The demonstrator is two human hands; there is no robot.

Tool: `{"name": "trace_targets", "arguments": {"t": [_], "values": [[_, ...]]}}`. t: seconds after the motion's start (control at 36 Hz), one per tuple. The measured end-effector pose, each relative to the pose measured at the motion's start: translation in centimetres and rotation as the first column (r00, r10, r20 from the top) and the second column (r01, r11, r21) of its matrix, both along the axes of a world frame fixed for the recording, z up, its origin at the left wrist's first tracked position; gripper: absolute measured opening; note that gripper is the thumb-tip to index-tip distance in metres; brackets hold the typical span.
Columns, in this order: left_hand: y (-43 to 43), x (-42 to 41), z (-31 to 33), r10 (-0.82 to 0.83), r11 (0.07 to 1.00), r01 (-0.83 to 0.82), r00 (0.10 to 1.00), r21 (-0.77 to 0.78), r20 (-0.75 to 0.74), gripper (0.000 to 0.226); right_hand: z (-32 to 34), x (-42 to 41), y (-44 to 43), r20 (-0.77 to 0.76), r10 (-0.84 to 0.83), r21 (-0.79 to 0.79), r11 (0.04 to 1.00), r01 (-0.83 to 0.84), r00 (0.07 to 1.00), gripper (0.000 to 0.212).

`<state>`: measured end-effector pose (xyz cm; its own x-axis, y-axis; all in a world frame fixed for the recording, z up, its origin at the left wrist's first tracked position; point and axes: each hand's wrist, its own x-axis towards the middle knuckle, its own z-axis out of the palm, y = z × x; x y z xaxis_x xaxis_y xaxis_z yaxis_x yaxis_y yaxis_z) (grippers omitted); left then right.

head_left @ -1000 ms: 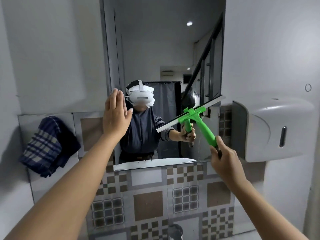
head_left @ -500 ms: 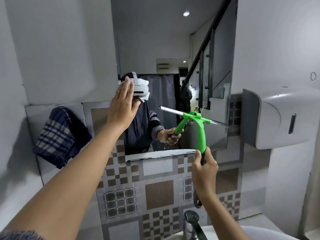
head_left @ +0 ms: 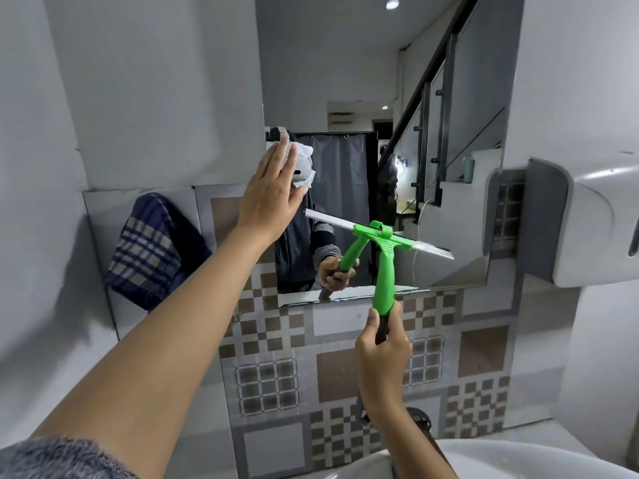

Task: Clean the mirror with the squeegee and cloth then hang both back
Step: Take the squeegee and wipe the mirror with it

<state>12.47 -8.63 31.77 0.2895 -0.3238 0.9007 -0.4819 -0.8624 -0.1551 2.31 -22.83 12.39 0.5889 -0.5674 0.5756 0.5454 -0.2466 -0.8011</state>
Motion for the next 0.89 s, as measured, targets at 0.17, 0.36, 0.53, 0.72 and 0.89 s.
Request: {"name": "trace_targets", "arguments": {"t": [0.17, 0.36, 0.53, 0.72, 0.89], "values": [[-0.1, -0.1, 0.0, -0.008, 1.000, 0.007, 1.000, -0.014, -0.007, 0.063, -0.6, -0.5, 0.8, -0.008, 0.016, -0.074, 0.997, -0.016, 1.000, 0.026], [-0.3, -0.3, -0.1, -0.027, 0.999, 0.027, 0.999, -0.036, -0.018, 0.063, -1.3, -0.8, 1.6, -0.029, 0.014, -0.153, 0.988, -0.019, 0.999, 0.038], [-0.5, -0.2, -0.6, -0.045, 0.998, 0.044, 0.999, -0.051, -0.008, 0.062, -2.1, -1.5, 2.2, -0.095, -0.020, -0.324, 0.946, -0.012, 0.995, 0.050], [-0.8, -0.6, -1.9, -0.048, 0.995, 0.044, 0.998, -0.086, -0.050, 0.063, -2.4, -2.5, 0.8, -0.106, -0.079, -0.538, 0.843, 0.010, 0.991, 0.064], [-1.5, -0.9, -2.8, -0.019, 0.991, 0.006, 0.996, -0.135, -0.090, 0.064, -0.2, -3.0, -5.2, -0.067, -0.161, -0.836, 0.547, 0.033, 0.985, 0.046]]}}
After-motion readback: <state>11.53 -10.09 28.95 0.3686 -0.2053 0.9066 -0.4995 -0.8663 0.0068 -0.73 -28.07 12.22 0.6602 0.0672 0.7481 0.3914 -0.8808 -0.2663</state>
